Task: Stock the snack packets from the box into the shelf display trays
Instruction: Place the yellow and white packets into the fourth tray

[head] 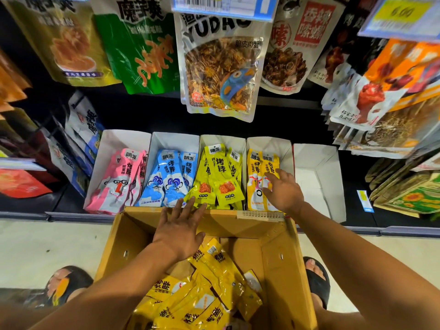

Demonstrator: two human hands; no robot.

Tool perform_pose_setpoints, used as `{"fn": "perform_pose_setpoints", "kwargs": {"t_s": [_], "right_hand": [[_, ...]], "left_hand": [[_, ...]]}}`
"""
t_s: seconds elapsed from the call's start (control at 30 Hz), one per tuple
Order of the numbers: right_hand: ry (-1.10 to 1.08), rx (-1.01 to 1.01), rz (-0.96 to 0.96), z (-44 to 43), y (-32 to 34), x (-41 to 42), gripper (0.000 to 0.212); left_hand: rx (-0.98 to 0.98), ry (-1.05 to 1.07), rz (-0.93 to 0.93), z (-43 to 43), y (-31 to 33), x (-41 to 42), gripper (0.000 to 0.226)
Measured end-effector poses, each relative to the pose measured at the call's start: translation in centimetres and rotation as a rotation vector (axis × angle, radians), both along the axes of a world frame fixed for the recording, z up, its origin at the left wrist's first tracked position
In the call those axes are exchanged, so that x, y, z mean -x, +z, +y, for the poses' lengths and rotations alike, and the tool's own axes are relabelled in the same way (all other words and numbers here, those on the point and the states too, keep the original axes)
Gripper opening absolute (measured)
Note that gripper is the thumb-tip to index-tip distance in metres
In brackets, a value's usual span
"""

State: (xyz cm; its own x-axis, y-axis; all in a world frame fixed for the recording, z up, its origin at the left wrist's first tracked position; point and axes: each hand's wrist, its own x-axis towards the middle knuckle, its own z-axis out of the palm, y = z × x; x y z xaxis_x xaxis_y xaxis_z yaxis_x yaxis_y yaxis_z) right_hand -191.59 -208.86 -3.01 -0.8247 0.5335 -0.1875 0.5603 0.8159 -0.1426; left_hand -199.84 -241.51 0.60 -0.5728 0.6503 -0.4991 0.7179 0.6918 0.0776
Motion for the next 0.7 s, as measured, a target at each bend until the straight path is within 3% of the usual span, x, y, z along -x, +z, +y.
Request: {"fn": "perform_pose_setpoints", "kwargs": {"t_s": [0.37,0.57,0.7], "right_hand": [[0.109,0.055,0.046,-9.4,5.7,-6.1,0.057],[0.172,0.076,0.081,-15.8,6.7,-9.8,0.051],[0.16,0.152,0.052,-19.2,5.2,-11.7,0.054]], "left_hand": [[-0.152,-0.045,0.126,-5.3,2.8,-3.2,0.077],[-0.105,-0.131,0.204,-11.6,2.3,-7.1,0.068],[-0.047,-0.056,0.189,-16.2,0.4,-10.8,0.064]]}}
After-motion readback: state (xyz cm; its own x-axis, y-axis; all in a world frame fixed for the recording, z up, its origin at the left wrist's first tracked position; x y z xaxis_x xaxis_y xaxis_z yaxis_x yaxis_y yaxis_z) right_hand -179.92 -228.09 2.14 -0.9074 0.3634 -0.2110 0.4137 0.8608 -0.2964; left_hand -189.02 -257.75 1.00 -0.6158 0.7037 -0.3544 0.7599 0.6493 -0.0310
